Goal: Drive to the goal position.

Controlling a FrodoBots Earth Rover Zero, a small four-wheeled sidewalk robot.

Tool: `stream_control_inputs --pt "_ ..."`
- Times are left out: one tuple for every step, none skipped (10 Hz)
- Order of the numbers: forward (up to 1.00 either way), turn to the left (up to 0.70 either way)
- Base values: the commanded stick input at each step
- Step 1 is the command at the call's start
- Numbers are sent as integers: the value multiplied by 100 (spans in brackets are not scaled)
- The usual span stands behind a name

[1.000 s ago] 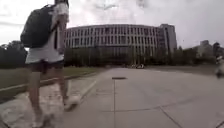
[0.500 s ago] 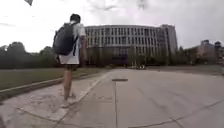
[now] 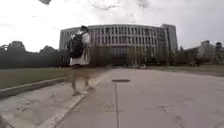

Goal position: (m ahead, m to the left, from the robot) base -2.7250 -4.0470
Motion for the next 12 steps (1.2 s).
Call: stream_control_inputs --pt "70 -1" --pt "70 -1" --pt "70 -1" --pt "70 -1" --pt "70 -1" --pt "70 -1" --pt "70 -1" --pt "70 -1" --pt "70 -1" --pt "70 -1" --pt "70 -1" --pt "70 -1"
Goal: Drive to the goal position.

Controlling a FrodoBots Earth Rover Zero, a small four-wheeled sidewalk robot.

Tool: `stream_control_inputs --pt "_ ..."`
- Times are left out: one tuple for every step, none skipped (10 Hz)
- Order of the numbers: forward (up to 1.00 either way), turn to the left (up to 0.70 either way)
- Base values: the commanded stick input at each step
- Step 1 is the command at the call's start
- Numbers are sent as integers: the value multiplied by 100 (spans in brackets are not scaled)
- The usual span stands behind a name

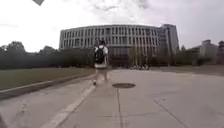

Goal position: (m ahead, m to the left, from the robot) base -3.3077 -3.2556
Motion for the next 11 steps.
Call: stream_control_inputs --pt "70 -1" --pt "70 -1" --pt "70 -1" --pt "70 -1" --pt "70 -1" --pt "70 -1" --pt "70 -1" --pt "70 -1" --pt "70 -1" --pt "70 -1" --pt "70 -1"
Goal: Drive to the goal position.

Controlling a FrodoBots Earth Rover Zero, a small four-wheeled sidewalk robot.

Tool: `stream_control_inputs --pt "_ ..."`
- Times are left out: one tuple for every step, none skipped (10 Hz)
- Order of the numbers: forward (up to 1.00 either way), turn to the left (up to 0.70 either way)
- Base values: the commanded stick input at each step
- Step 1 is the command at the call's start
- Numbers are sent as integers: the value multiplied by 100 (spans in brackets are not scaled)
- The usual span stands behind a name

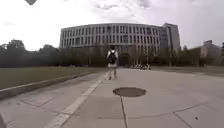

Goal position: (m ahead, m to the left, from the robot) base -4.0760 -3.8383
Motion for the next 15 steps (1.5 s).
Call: stream_control_inputs --pt "70 -1" --pt "70 -1" --pt "70 -1" --pt "70 -1" --pt "70 -1" --pt "70 -1" --pt "70 -1" --pt "70 -1" --pt "70 -1" --pt "70 -1" --pt "70 -1" --pt "70 -1" --pt "70 -1" --pt "70 -1" --pt "70 -1"
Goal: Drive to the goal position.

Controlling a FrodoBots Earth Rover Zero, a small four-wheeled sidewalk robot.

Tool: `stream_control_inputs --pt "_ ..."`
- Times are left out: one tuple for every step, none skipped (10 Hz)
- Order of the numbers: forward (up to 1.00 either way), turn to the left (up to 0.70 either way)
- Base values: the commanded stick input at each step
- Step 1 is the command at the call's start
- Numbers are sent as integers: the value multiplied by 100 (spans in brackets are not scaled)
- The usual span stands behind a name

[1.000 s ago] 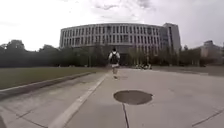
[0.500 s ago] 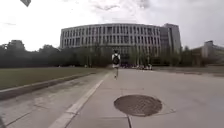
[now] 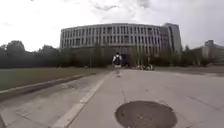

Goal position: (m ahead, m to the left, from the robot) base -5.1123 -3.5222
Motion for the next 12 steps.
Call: stream_control_inputs --pt "70 -1" --pt "70 -1" --pt "70 -1" --pt "70 -1" --pt "70 -1" --pt "70 -1" --pt "70 -1" --pt "70 -1" --pt "70 -1" --pt "70 -1" --pt "70 -1" --pt "70 -7"
